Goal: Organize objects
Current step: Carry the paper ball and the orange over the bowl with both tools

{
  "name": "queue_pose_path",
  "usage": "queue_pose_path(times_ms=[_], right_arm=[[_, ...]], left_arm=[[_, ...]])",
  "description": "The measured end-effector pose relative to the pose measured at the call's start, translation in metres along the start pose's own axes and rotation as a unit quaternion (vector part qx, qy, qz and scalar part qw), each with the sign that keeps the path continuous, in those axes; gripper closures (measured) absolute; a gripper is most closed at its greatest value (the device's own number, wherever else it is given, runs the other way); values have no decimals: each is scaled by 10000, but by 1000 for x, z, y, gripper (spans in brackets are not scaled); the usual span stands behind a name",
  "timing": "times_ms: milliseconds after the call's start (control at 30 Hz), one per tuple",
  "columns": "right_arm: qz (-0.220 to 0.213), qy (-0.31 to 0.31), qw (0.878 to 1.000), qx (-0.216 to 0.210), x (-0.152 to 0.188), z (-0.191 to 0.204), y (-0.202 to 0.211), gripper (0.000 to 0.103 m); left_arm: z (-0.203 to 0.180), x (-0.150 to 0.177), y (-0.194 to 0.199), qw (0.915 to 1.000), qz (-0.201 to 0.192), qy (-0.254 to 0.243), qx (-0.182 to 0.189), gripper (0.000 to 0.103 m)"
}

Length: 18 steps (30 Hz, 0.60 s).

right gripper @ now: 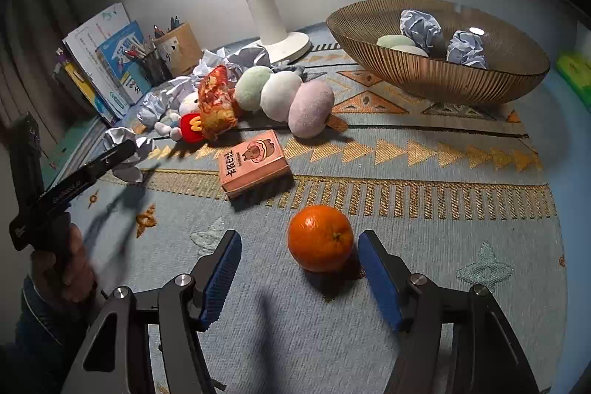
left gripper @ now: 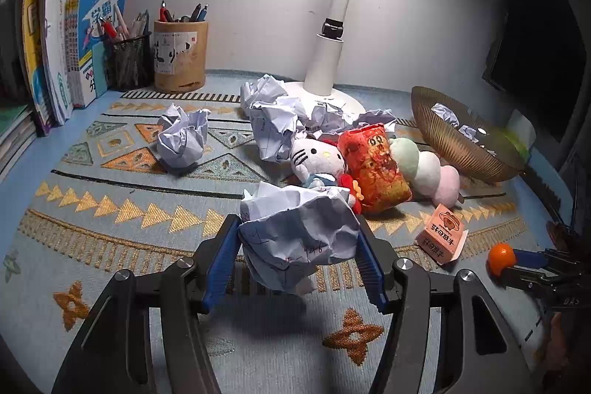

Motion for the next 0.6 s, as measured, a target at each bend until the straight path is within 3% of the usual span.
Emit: queue_pose_path(times_ms=[200,367,433,500,600], right_arm=[[19,-202,9998,38,-4,1,-8,39],[11,144,9996,241,-2,17,-12,39],[-21,183,9992,359,-3,20,-13,46],[-3,178,9990,421,-4,20,-16,65],[-79,193,9986,486,-5,20,-11,67]], left_arm=[[-2,1,-1,9999,15,-25,96,46],[-6,1,-2,9999,61,-130,46,46],[-8,1,-2,9998,70,-191,14,46],[-9,1,-1,9997,69,-246,-59,46],[-16,0,1,9991,132,-369,-132,46]])
Point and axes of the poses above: each gripper's, at about its wrist camera, not at the fingertips, and y roughly against the way its jaws point, z to its left, x to its underside, the point moved 6 cm from there along -y, roughly the way its jaws point, and after that the axes turned 8 degrees about -y, right-handed, at the moved point
